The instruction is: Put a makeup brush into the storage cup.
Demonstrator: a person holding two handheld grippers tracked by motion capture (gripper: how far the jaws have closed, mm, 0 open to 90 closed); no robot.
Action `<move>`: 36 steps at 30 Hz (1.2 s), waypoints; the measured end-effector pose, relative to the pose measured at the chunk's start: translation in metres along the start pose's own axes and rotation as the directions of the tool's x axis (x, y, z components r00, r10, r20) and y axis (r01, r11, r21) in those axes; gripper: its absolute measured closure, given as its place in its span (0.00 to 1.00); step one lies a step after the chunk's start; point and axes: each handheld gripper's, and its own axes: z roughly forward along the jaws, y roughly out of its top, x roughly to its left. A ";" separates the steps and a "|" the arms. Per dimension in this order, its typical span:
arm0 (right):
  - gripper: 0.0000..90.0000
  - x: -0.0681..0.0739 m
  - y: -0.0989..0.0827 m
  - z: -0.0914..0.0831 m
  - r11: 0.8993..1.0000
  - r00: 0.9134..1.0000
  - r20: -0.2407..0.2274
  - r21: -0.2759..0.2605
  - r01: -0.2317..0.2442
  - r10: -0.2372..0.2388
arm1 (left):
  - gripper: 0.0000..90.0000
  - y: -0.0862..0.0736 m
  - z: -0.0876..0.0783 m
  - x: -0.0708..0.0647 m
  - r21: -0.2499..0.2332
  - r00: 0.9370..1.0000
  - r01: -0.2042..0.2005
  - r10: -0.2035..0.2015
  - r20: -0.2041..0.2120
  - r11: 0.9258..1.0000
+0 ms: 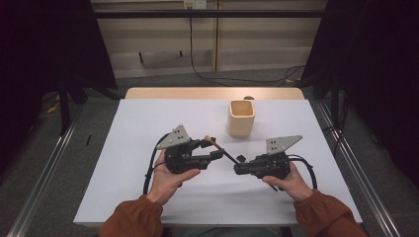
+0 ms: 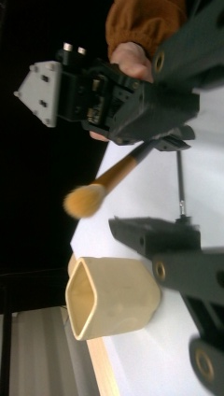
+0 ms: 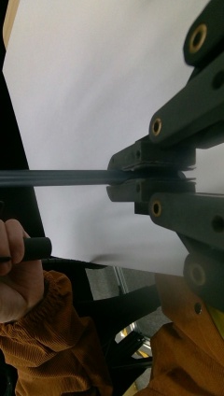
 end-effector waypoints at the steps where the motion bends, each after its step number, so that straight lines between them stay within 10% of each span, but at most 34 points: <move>1: 0.95 0.000 0.000 0.000 1.000 1.000 0.001 0.001 0.001 -0.001 | 0.65 0.000 0.000 0.000 -0.002 1.000 0.000 0.000 0.003 1.000; 20: 0.95 -0.001 -0.002 0.001 1.000 1.000 0.012 -0.013 -0.007 0.007 | 0.81 -0.001 0.000 0.003 -0.017 0.997 0.068 -0.067 0.035 0.998; 36: 0.95 0.000 -0.003 0.006 1.000 1.000 0.008 0.009 0.019 -0.019 | 0.92 0.002 0.004 0.000 -0.025 0.983 0.127 -0.122 0.138 0.992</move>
